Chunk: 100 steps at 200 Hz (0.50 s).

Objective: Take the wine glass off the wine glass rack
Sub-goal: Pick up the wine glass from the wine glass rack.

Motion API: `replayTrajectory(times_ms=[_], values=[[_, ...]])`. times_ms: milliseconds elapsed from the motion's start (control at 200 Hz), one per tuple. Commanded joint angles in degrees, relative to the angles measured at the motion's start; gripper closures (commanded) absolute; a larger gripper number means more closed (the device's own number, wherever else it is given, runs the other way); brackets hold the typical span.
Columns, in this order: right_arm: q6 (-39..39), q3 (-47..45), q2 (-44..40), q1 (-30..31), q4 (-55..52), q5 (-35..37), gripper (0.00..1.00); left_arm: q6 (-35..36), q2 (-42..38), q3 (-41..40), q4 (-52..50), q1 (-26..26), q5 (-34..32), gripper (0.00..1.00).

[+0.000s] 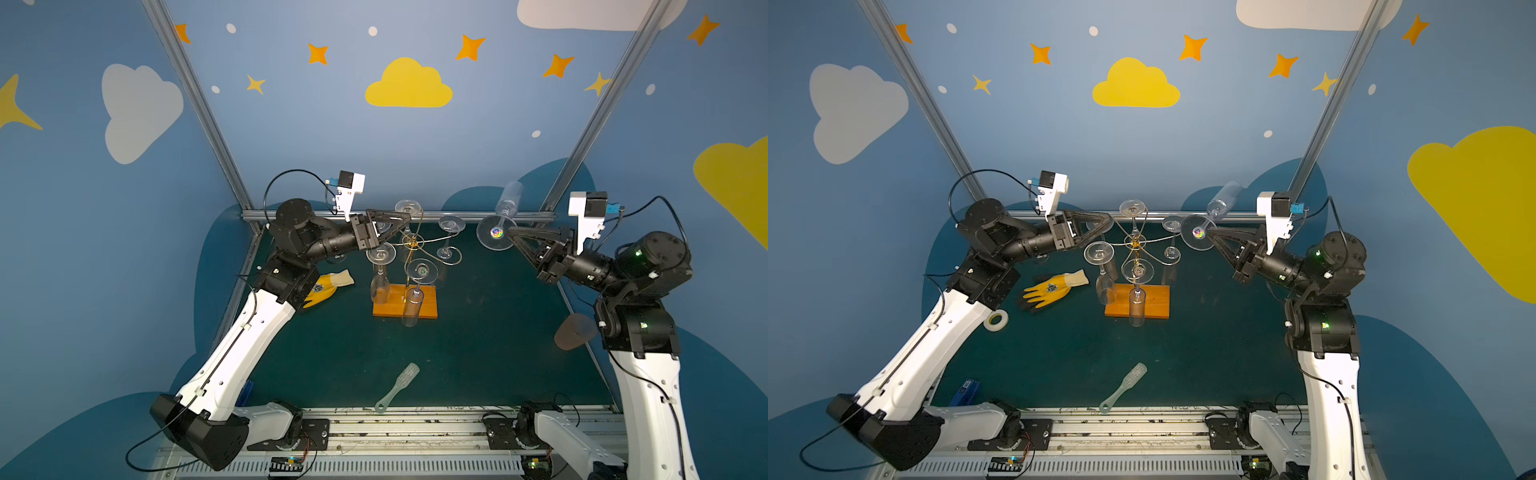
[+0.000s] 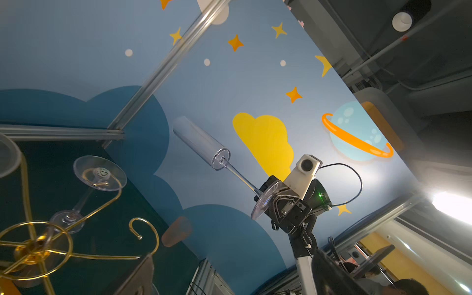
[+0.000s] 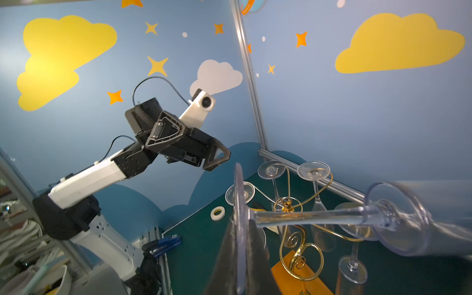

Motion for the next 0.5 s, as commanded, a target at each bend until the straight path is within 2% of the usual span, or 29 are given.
replayTrajectory(times_ms=[0,175,315,496], values=[[-8.22,0.08,-0.28,1.58,1.75,-1.89,1.0,-0.85,1.06,2.07,3.08,-2.35,1.77,0.05],[-15.9,0.73,-0.05,5.1,-1.67,-3.12,1.0,-2.88,3.32,1.74,5.33,-5.87,1.93,0.05],[-23.03,-0.53,-1.13,8.72,-2.74,-4.39,1.0,-5.27,4.6,0.47,11.37,-8.33,3.05,0.05],[-29.48,-1.94,-2.41,13.11,-3.43,-3.42,1.0,-5.27,6.85,1.13,11.55,-11.31,4.71,0.06]])
